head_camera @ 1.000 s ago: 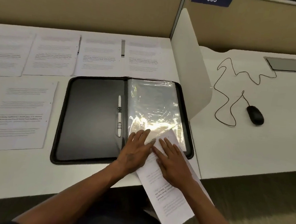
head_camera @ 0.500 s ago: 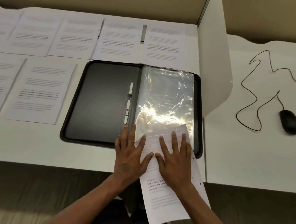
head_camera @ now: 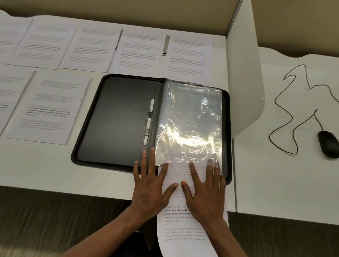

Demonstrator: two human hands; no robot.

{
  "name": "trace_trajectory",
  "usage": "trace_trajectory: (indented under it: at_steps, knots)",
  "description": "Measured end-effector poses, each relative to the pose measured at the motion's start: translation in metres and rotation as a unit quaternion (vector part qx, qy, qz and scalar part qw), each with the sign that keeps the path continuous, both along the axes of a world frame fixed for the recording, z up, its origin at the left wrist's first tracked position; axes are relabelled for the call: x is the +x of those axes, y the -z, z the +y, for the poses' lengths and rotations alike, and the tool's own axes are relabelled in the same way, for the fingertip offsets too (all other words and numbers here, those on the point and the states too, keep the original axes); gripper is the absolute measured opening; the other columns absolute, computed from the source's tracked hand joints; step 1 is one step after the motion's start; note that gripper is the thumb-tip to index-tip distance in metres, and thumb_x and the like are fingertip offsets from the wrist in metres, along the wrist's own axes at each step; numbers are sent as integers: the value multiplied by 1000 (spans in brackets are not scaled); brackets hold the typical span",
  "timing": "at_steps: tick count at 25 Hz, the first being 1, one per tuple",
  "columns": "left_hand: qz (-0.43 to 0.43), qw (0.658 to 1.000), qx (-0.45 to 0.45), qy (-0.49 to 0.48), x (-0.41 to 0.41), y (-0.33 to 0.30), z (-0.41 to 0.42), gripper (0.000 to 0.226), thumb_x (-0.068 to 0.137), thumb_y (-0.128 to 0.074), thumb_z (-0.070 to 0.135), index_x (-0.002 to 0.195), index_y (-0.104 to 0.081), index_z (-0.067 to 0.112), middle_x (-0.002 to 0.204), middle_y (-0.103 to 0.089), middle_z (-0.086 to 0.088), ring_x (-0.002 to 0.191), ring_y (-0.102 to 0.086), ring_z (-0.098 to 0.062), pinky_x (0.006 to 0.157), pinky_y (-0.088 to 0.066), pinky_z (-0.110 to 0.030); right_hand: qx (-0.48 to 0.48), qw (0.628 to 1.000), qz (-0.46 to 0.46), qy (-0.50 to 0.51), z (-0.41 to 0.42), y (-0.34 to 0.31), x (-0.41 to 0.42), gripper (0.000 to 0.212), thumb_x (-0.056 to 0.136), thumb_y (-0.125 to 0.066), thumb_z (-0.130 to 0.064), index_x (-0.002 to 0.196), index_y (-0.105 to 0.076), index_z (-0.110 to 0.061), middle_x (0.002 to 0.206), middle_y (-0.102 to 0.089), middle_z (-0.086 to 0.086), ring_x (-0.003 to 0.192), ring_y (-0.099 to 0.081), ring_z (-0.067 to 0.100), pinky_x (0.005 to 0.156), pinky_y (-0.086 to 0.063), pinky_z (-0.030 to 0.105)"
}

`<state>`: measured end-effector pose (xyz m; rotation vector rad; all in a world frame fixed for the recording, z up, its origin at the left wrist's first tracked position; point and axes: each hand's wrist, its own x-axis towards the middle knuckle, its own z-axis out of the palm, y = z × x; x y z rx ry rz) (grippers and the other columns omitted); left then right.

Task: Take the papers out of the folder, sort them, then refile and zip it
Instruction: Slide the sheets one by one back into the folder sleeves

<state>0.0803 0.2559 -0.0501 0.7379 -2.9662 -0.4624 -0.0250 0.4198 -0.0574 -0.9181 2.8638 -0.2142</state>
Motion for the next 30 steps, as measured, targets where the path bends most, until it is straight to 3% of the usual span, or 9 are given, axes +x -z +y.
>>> trace_trajectory:
  at_steps: [3, 10, 14, 17, 20, 26, 30]
  knots:
    - [-7, 1000, -9, -14, 6, 4, 4, 86, 92, -44, 69, 158, -19, 20, 166, 9, -16, 152, 10, -37, 119, -9, -63, 3, 1000, 2, 5, -2, -2, 3, 76, 96, -38, -69, 160, -12, -38, 168, -6, 13, 155, -1, 33, 124, -9, 52]
    - [-42, 998, 11, -49, -22, -2, -7, 92, 91, -33, 75, 160, -11, 18, 164, 17, -16, 150, 17, -38, 119, 2, -63, -30, 999, 4, -9, -12, -1, 0, 77, 100, -38, -61, 160, -18, -17, 168, -12, 10, 156, 2, 29, 125, -15, 51]
    - [-51, 998, 8, -42, -12, 1, 0, 94, 92, -29, 76, 159, -9, 15, 165, 15, -15, 152, 13, -36, 118, -2, -64, -24, 1000, -8, 18, -7, 1, -2, 83, 98, -38, -65, 161, -10, -20, 168, -3, 12, 156, 0, 29, 124, -15, 45]
    - [-54, 998, 2, -37, -9, 1, 5, 99, 91, -30, 77, 158, -10, 7, 165, 11, -18, 152, 10, -36, 118, -4, -65, -2, 999, 2, 34, -7, 2, 4, 84, 97, -40, -67, 160, -17, -17, 167, -7, 18, 155, -6, 34, 124, -19, 49]
    - [-64, 997, 7, -48, -15, 0, 6, 103, 90, -30, 79, 157, -11, 3, 165, 10, -20, 152, 10, -38, 119, -2, -64, 2, 1000, 10, 25, -8, 0, 6, 82, 97, -36, -67, 160, -19, -17, 165, -13, 22, 154, -10, 36, 124, -14, 52]
    - [-88, 994, 26, -62, -23, 1, 8, 103, 89, -20, 81, 158, -1, 8, 164, 13, -18, 150, 17, -38, 118, 3, -65, 23, 999, 18, 20, -5, 1, 3, 75, 100, -23, -67, 161, -7, -26, 168, -5, 16, 155, -7, 32, 123, -6, 56]
    - [-70, 997, 4, -30, -13, -1, 18, 94, 94, -24, 75, 159, -3, 10, 165, 14, -16, 152, 12, -35, 117, 0, -66, 22, 1000, 13, 12, -13, 2, -1, 72, 101, -28, -60, 161, -17, -22, 166, -12, 21, 155, -5, 33, 121, -5, 61]
